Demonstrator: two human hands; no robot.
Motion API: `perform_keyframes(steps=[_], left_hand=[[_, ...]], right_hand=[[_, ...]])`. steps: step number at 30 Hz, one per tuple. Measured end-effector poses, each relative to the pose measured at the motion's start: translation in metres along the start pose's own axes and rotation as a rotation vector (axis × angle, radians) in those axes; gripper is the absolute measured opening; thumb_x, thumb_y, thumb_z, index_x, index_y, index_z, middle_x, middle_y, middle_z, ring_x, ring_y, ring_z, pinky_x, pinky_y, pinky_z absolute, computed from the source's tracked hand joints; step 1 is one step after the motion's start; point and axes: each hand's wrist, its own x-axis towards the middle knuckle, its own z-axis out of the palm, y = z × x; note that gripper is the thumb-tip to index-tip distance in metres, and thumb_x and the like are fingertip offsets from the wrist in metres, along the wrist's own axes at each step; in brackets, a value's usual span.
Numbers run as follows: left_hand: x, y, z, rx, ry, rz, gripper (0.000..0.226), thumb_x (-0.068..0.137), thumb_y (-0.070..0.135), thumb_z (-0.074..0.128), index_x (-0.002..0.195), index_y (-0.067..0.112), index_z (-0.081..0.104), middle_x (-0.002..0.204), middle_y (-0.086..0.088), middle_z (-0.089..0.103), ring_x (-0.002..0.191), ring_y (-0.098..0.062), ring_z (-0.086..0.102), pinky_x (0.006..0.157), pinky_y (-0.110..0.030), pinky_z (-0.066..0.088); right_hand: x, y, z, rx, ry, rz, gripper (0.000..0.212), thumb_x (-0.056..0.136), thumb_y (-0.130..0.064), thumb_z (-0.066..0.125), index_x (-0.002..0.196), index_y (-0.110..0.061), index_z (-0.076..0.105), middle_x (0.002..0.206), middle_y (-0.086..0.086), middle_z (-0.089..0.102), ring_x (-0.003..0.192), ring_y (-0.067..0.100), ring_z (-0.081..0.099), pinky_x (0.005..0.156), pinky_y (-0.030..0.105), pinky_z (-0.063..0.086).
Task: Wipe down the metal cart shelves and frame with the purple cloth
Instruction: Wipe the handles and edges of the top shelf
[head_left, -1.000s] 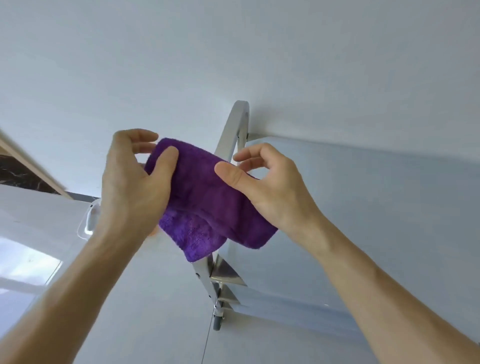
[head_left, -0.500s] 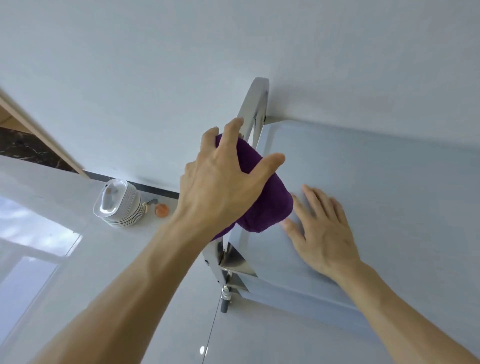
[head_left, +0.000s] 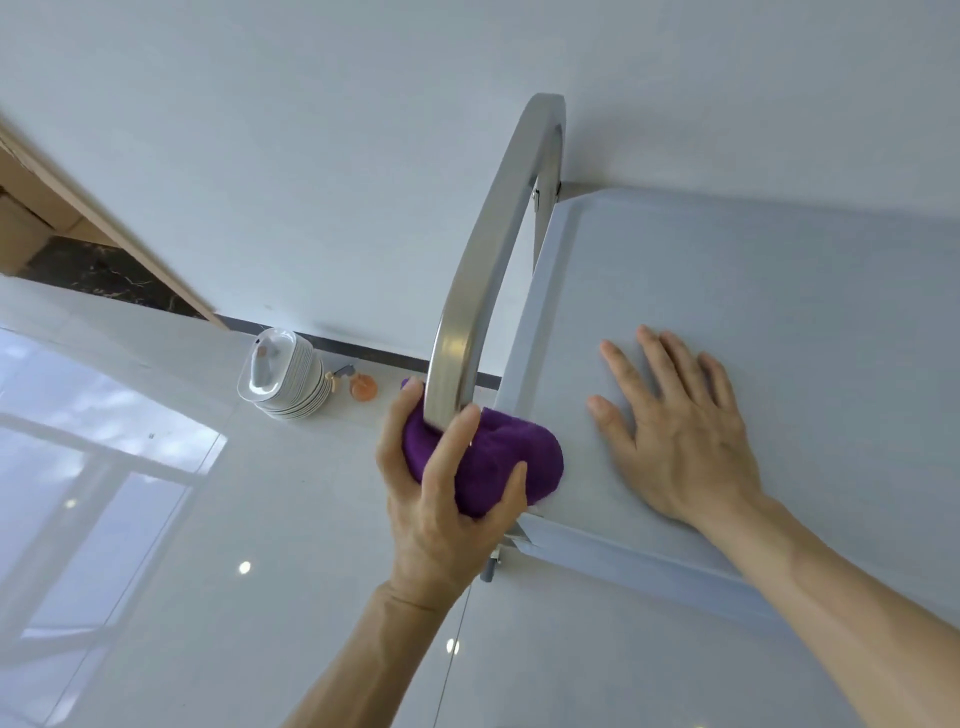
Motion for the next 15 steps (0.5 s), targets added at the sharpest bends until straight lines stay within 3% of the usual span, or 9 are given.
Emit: perform_keyframes(steps=[2,4,7,10,13,15], left_hand=[[-0.007,-0.001,-0.002,0.007,-0.025,-0.022,0.065,0.080,0.025,0.077,0.134,0.031,0.041,0.145,-0.014,0.029,0.136,-0.035,0.042,0.095,-0.046,0.054],[-0.002,0.002,-0.006,-0.007,-0.049,-0.054,0.067,0.078,0.027,0.076,0.135,0.035,0.041,0.146,-0.004,0.028,0.133,-0.018,0.046,0.101,-0.026,0.049],[0.026,0.019,-0.014,-0.018,-0.108,-0.080,0.078,0.078,0.029,0.073,0.145,0.041,0.035,0.142,0.010,0.030,0.109,-0.005,0.057,0.091,-0.014,0.048],[0.068,0.036,-0.019,0.087,-0.176,-0.089,0.089,0.076,0.036,0.071,0.152,0.042,0.024,0.137,0.017,0.036,0.107,0.013,0.046,0.080,-0.004,0.042],[0.101,0.047,-0.021,0.248,-0.305,-0.149,0.086,0.076,0.043,0.066,0.151,0.046,0.024,0.136,0.015,0.040,0.093,0.001,0.051,0.067,-0.016,0.041],[0.114,0.052,-0.020,0.346,-0.374,-0.163,0.083,0.078,0.043,0.066,0.151,0.044,0.024,0.138,0.009,0.042,0.088,-0.016,0.059,0.069,-0.027,0.042]], right_hand=[[0.000,-0.001,-0.001,-0.002,0.000,0.000,0.068,0.096,-0.060,0.014,0.155,-0.030,0.030,0.163,0.007,0.025,0.150,0.024,0.020,0.122,0.048,0.013],[0.000,-0.001,-0.002,0.006,-0.006,0.002,0.068,0.096,-0.059,0.014,0.155,-0.030,0.030,0.163,0.007,0.024,0.151,0.024,0.019,0.122,0.047,0.012],[0.000,0.000,-0.003,0.004,-0.003,0.007,0.067,0.096,-0.059,0.016,0.155,-0.030,0.030,0.163,0.007,0.025,0.150,0.025,0.020,0.122,0.048,0.013],[0.000,0.000,-0.002,-0.001,-0.023,0.004,0.067,0.096,-0.060,0.013,0.156,-0.032,0.024,0.165,0.005,0.020,0.151,0.023,0.015,0.123,0.047,0.009],[0.000,0.000,-0.001,-0.018,-0.046,0.000,0.068,0.096,-0.061,0.006,0.158,-0.034,0.015,0.166,0.004,0.012,0.153,0.022,0.008,0.123,0.045,0.005],[0.000,-0.001,-0.002,-0.025,-0.055,-0.001,0.068,0.095,-0.061,0.003,0.158,-0.035,0.011,0.167,0.004,0.008,0.153,0.022,0.005,0.123,0.045,0.003]])
